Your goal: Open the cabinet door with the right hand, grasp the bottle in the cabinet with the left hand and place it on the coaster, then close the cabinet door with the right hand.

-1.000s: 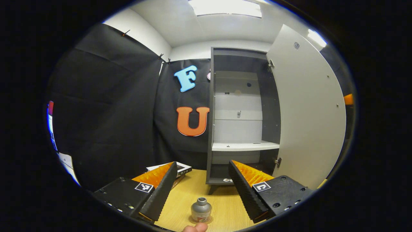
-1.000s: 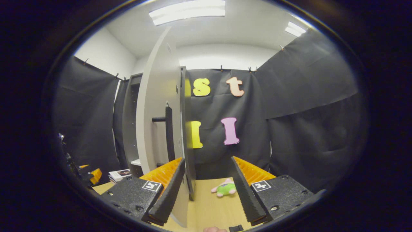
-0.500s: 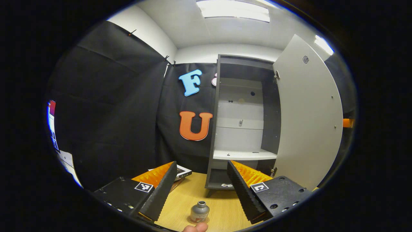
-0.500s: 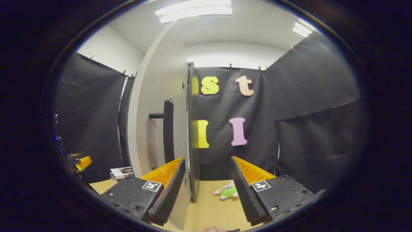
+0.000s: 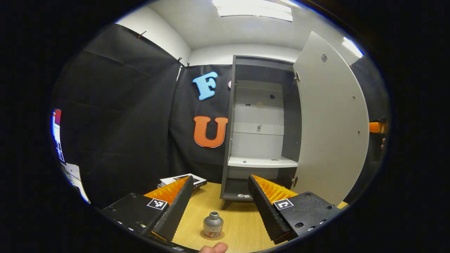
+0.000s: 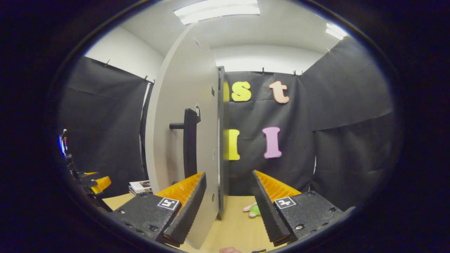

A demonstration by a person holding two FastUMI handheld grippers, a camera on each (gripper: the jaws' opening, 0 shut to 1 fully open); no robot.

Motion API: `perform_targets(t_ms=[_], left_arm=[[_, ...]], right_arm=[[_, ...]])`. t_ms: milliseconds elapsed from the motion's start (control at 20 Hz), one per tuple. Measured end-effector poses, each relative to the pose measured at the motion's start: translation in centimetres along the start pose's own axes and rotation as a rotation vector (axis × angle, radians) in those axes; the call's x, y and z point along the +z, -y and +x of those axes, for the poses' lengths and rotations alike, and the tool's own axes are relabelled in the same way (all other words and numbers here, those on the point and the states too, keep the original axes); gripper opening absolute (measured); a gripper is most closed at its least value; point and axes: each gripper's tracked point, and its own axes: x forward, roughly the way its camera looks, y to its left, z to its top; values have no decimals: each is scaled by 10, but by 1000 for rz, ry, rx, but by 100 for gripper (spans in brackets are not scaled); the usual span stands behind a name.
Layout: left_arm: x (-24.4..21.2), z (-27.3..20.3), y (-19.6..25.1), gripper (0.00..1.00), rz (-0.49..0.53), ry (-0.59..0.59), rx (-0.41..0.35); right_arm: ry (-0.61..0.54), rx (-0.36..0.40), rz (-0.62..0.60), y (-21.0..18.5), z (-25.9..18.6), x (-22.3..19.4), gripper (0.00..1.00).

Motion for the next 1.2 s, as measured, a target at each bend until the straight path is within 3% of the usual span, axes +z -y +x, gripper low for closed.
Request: perform_targets(t_ms=[250,650,950,1200], left_arm=[[-21,-8,2,94,7,-24,9],[-17,-19,-5,94,-5,-25,32],[-13,-23,-18,94,-14,-11,66],[-16,-26,-21,94,-10,-23,65]], right_arm=[[11,130,64,-57,18,-3,84],[36,307,13,-138,80,-1,84],[41,361,31,-194,135,-7,85],[37,323,28,-202,162,-12,85]])
